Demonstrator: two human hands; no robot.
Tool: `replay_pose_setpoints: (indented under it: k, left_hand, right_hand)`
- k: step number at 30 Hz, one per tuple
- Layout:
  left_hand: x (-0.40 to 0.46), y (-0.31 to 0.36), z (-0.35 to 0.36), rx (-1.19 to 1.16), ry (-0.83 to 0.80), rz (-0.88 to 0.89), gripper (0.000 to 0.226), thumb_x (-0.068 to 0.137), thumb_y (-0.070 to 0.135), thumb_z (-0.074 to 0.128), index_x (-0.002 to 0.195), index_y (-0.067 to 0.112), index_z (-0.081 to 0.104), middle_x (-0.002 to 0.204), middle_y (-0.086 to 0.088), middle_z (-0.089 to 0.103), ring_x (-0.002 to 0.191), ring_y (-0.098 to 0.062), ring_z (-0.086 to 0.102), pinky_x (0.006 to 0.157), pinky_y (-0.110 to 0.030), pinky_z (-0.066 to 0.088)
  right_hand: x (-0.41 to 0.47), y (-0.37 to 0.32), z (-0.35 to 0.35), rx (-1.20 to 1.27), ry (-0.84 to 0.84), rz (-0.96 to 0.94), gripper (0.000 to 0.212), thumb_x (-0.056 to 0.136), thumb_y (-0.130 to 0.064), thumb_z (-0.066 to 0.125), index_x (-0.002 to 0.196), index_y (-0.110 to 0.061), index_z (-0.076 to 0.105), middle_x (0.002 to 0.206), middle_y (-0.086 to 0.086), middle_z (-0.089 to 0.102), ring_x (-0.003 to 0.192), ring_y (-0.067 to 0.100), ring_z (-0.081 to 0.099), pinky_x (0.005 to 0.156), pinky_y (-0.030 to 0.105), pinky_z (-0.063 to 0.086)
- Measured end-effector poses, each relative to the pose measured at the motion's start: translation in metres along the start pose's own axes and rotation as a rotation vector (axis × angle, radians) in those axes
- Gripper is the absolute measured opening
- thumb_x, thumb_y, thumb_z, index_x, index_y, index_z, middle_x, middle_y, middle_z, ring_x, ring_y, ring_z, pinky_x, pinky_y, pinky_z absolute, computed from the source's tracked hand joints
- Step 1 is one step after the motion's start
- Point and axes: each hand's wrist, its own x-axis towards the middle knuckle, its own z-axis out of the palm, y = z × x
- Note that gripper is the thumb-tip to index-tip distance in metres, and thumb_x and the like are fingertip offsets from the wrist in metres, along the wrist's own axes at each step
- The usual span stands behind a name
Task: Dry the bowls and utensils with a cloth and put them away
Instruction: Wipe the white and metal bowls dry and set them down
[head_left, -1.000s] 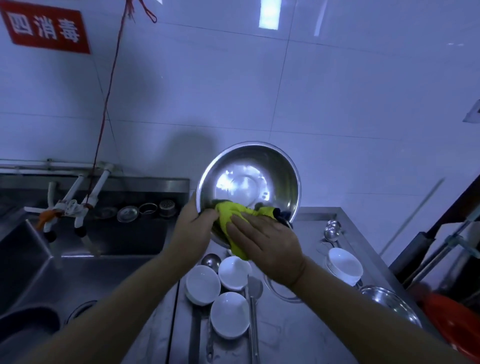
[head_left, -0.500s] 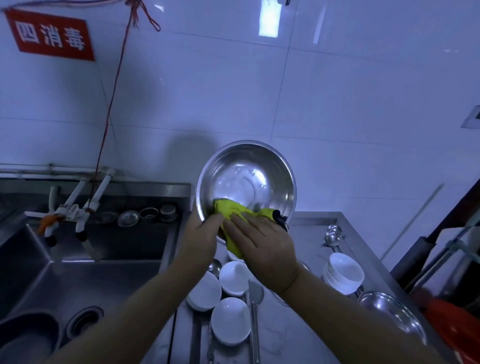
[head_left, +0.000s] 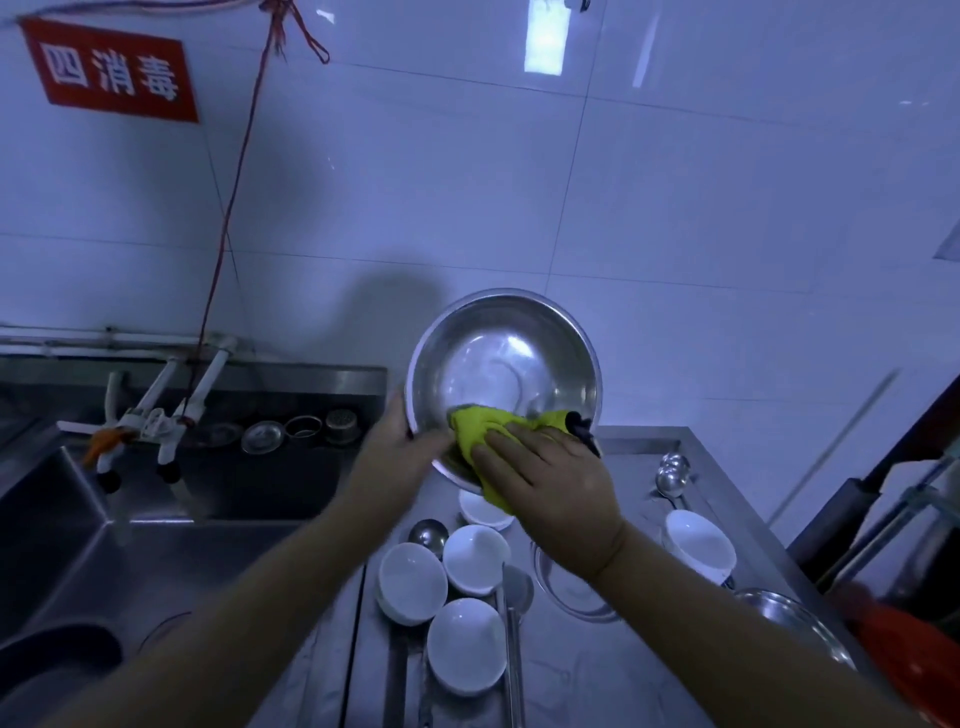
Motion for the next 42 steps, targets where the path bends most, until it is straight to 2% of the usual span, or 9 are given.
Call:
replay_pose_setpoints:
  k: [8,17,20,24,32,36,38,40,42]
  left_hand:
    - [-0.008,0.004,-0.009,-0.074,0.130,0.005,0.028,0.080,0.020,0.046,0.101,0.022,0.065,0.084,0.002,0.068,0.080,-0.011,0.062,0.073,-0.027,0.051]
    - [-0.014,0.002,-0.018,0.057,-0.010,0.005,0.041,0.076,0.010,0.048,0.112,0.025,0.060,0.090,0.014,0.072,0.085,0.000,0.065,0.071,-0.013,0.049]
    - [-0.016,-0.004,-0.016,0.021,-0.010,-0.035,0.045,0.078,0.017,0.049,0.122,0.018,0.059,0.109,-0.002,0.070,0.104,-0.014,0.064,0.091,-0.030,0.050]
    - [-0.013,-0.003,-0.018,-0.030,0.033,-0.055,0.027,0.093,0.016,0.048,0.117,0.019,0.061,0.106,-0.003,0.070,0.103,-0.016,0.064,0.088,-0.031,0.051]
    - [-0.002,-0.001,-0.041,0.126,0.014,-0.129,0.026,0.085,0.033,0.046,0.104,0.030,0.064,0.106,-0.006,0.069,0.103,-0.026,0.063,0.095,-0.048,0.048]
    - [0.000,-0.006,-0.050,0.168,-0.205,-0.322,0.025,0.097,0.031,0.047,0.121,0.036,0.050,0.118,-0.010,0.062,0.104,-0.028,0.063,0.088,-0.046,0.053]
    - [0.001,-0.010,-0.054,0.238,-0.224,-0.350,0.050,0.096,0.027,0.050,0.141,0.031,0.030,0.125,-0.006,0.057,0.105,-0.022,0.062,0.087,-0.038,0.054]
    - [-0.001,-0.012,-0.057,0.508,-0.192,-0.252,0.082,0.089,0.028,0.061,0.150,0.027,0.006,0.136,0.002,0.044,0.117,-0.015,0.050,0.098,-0.034,0.045]
    - [-0.011,-0.011,-0.057,0.912,-0.177,0.037,0.083,0.082,0.039,0.065,0.148,0.027,0.016,0.138,0.009,0.036,0.128,-0.008,0.032,0.108,-0.034,0.034]
  right_hand:
    - [0.000,-0.032,-0.001,0.326,-0.218,0.099,0.053,0.084,-0.045,0.064,0.128,-0.015,0.057,0.132,0.005,0.060,0.121,0.022,0.054,0.099,0.033,0.040]
    - [0.015,-0.006,0.006,0.155,-0.348,0.302,0.045,0.078,-0.030,0.061,0.116,-0.005,0.066,0.126,0.011,0.063,0.122,0.027,0.056,0.094,0.037,0.049]
    - [0.030,-0.015,0.013,0.244,-0.410,0.362,0.058,0.080,-0.034,0.058,0.131,-0.007,0.055,0.140,0.008,0.052,0.136,0.022,0.039,0.110,0.027,0.029]
    - [0.034,-0.032,0.012,0.514,-0.478,0.365,0.068,0.088,-0.052,0.035,0.145,-0.014,0.039,0.158,0.001,0.021,0.144,0.013,0.003,0.113,0.026,0.010]
    - [-0.016,-0.042,0.006,0.375,-0.370,0.001,0.052,0.075,-0.029,0.075,0.122,-0.014,0.057,0.123,0.005,0.064,0.112,0.022,0.057,0.094,0.036,0.046]
    - [-0.028,-0.024,0.004,0.297,-0.251,-0.048,0.014,0.096,-0.017,0.057,0.101,-0.014,0.070,0.100,0.003,0.071,0.086,0.024,0.066,0.081,0.037,0.052]
    - [-0.030,-0.018,0.002,0.338,-0.257,-0.007,0.009,0.091,-0.017,0.062,0.096,-0.016,0.070,0.089,0.001,0.071,0.074,0.023,0.064,0.074,0.035,0.052]
    - [-0.033,-0.012,0.001,0.390,-0.316,0.072,0.032,0.074,-0.012,0.076,0.103,-0.019,0.064,0.086,0.000,0.071,0.070,0.022,0.063,0.070,0.034,0.052]
    - [-0.036,-0.006,-0.001,0.451,-0.386,0.130,0.058,0.058,-0.006,0.083,0.108,-0.021,0.057,0.086,0.000,0.070,0.070,0.021,0.064,0.069,0.033,0.053]
